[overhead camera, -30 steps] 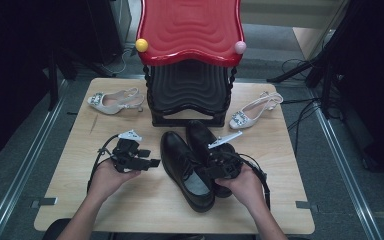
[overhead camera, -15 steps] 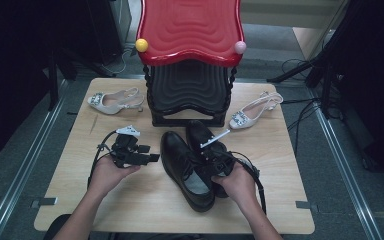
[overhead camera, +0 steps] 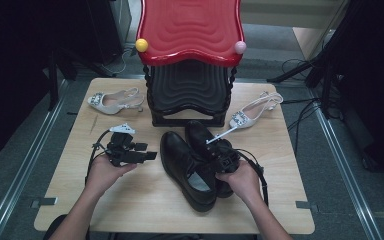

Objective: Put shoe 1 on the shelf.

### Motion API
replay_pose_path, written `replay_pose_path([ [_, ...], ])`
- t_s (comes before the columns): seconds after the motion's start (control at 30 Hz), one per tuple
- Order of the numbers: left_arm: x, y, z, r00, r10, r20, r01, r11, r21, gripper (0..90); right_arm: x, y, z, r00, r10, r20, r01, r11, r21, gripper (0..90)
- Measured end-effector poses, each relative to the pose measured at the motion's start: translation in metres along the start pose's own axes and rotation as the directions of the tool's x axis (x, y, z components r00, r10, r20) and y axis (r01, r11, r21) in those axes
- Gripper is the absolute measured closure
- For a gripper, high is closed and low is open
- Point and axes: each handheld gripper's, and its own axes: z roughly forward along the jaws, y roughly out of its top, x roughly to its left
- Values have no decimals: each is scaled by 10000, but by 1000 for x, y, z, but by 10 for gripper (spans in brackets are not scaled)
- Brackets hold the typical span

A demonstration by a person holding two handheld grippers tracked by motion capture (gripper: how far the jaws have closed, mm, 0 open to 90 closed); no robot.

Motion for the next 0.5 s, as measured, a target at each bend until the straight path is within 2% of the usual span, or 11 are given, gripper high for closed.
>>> replay_pose_path([
  [0.1,0,-1,-2,9994,195,-292,-197,9998,-53,396,-2,0,-5,9999,-23,-159,21,9999,-139,819],
  [0.2,1,-1,-5,9993,189,-308,-195,9996,-201,404,-8,-2,-10,9990,96,-426,-114,9991,-403,824],
  [0.23,2,-1,-5,9992,157,-377,-163,9997,-167,404,-10,-3,-12,9981,139,-604,-168,9987,-474,826],
  [0.43,2,-3,-4,9977,282,-610,-278,9996,79,404,-15,-4,-21,9964,321,-788,-368,9975,-596,828],
  [0.5,4,-4,-5,9969,309,-722,-296,9994,195,401,-18,-4,-24,9935,416,-1055,-491,9964,-690,829],
])
